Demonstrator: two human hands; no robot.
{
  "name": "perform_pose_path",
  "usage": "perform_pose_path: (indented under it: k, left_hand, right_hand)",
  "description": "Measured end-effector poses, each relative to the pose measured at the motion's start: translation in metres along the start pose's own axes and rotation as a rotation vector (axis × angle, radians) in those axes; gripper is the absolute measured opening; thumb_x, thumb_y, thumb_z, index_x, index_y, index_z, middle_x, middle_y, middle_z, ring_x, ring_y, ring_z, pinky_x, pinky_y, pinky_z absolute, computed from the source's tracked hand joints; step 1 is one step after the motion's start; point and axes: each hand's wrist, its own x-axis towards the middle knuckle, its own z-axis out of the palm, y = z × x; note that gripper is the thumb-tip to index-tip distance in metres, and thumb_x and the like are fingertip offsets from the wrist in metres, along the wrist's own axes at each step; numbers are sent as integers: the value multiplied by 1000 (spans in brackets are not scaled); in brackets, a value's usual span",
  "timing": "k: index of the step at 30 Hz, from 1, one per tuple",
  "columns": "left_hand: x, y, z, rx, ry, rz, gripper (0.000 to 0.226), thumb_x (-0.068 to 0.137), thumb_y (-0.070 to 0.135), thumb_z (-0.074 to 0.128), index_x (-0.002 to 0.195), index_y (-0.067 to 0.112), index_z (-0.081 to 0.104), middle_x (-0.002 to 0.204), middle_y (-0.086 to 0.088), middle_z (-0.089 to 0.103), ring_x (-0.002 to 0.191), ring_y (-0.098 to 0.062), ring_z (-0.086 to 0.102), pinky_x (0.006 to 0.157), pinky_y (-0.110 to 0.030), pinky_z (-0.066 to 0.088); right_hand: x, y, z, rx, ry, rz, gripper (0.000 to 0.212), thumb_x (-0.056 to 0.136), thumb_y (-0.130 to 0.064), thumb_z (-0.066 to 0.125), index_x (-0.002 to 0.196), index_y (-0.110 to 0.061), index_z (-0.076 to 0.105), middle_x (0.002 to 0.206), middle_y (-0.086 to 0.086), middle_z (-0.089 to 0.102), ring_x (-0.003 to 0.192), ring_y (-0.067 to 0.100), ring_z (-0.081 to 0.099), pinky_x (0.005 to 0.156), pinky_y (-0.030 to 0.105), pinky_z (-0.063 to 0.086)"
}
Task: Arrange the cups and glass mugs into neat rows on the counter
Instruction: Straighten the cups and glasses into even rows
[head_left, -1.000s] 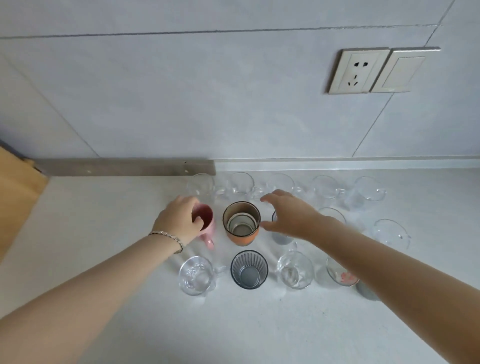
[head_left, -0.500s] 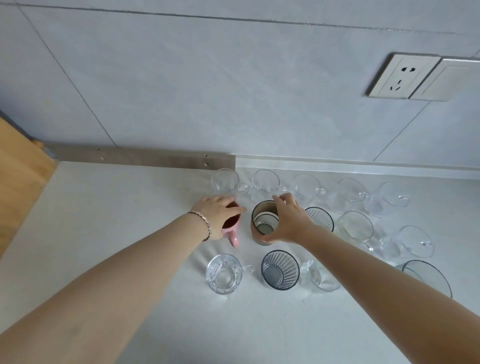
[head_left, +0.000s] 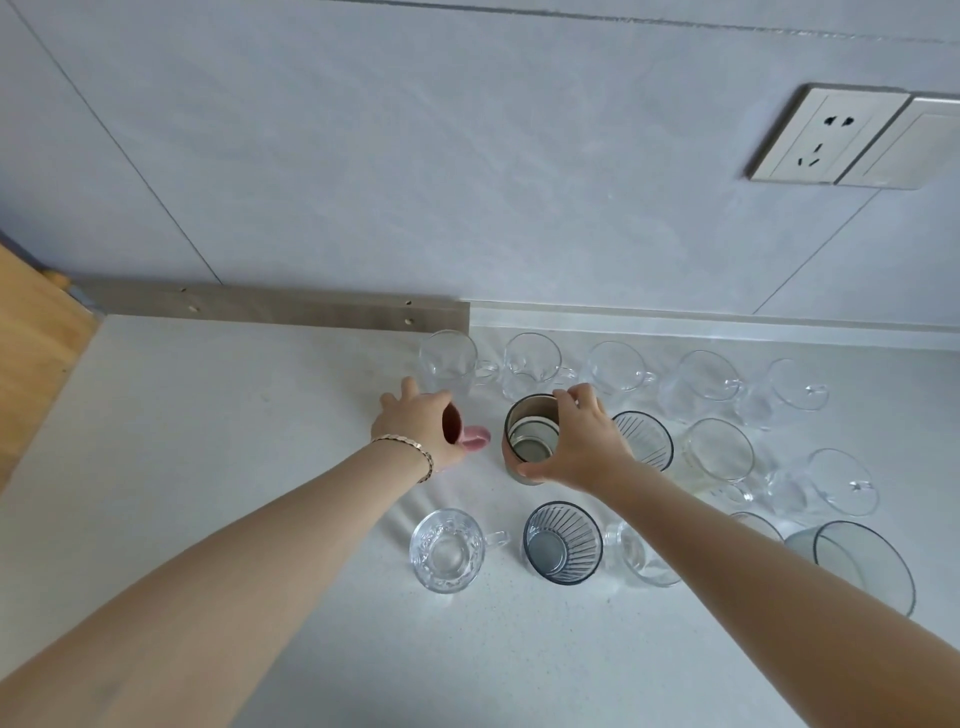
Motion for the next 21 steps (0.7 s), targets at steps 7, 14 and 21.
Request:
perform_pose_path:
  k: [7,14,21]
  left_hand:
    - [2,-3,-3,46,-23,73,65,73,47,66,132,30,43,130,-7,35,123,-33,35,93,-40,49]
    - [-2,-4,-1,32,-13,70,75,76,42,67,141,31,31,137,-9,33,127,-34,35,101,-42,46]
    - [-26,46,0,130,300,313,61,84,32,59,139,18,38,145,-14,34,132,-32,37,108,-41,33]
  right_hand:
    - [0,1,2,14,2,-4,95,66,-49,77,139,-11,29,138,7,30,128,24,38,108,37,38]
    - [-16,15,-7,82,-27,-58,108,70,-53,75,149,-13,14,148,7,22,140,25,22,116,39,26]
    - [-50,102,-55,24,162,-8,50,86,-23,65,133,-11,52,134,8,51,128,23,43,107,28,32]
